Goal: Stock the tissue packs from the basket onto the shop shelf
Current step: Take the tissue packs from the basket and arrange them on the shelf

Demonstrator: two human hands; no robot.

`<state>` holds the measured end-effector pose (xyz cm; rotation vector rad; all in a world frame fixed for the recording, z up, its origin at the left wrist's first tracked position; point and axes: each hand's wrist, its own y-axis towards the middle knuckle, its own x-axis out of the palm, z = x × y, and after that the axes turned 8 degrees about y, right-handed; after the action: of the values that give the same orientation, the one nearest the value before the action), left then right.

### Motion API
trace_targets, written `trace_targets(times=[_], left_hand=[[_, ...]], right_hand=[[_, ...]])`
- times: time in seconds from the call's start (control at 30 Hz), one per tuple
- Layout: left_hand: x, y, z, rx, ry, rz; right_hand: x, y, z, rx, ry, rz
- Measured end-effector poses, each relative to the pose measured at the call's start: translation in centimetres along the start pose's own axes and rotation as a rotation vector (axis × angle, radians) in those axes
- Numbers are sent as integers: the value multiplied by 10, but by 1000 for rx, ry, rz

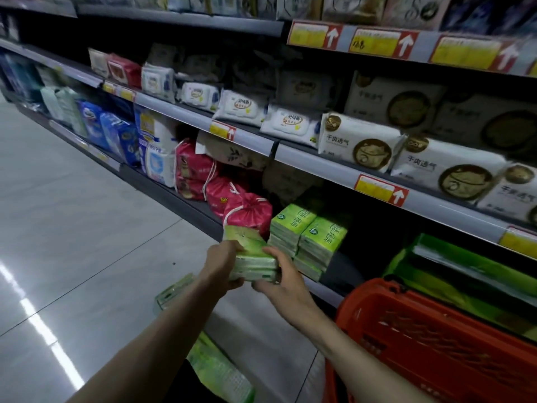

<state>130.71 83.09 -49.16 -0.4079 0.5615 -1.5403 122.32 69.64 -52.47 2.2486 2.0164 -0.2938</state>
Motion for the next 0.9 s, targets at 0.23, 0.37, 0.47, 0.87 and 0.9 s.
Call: trace_targets(times=[0.23,0.37,0.47,0.87,0.9], left_hand=[[0,-16,14,379,138,-14],[11,-18,16,540,218,-185],[34,-14,14,512,172,-268],[116,32,9,260,115,-238],[118,36,7,212,55,-222]], right_hand=[[-18,22,-31,355,541,157],[-22,13,-18,241,603,280],[-27,6,-6,100,502,436],[-69,24,25,169,331,664],[-70,27,26,193,346,676]])
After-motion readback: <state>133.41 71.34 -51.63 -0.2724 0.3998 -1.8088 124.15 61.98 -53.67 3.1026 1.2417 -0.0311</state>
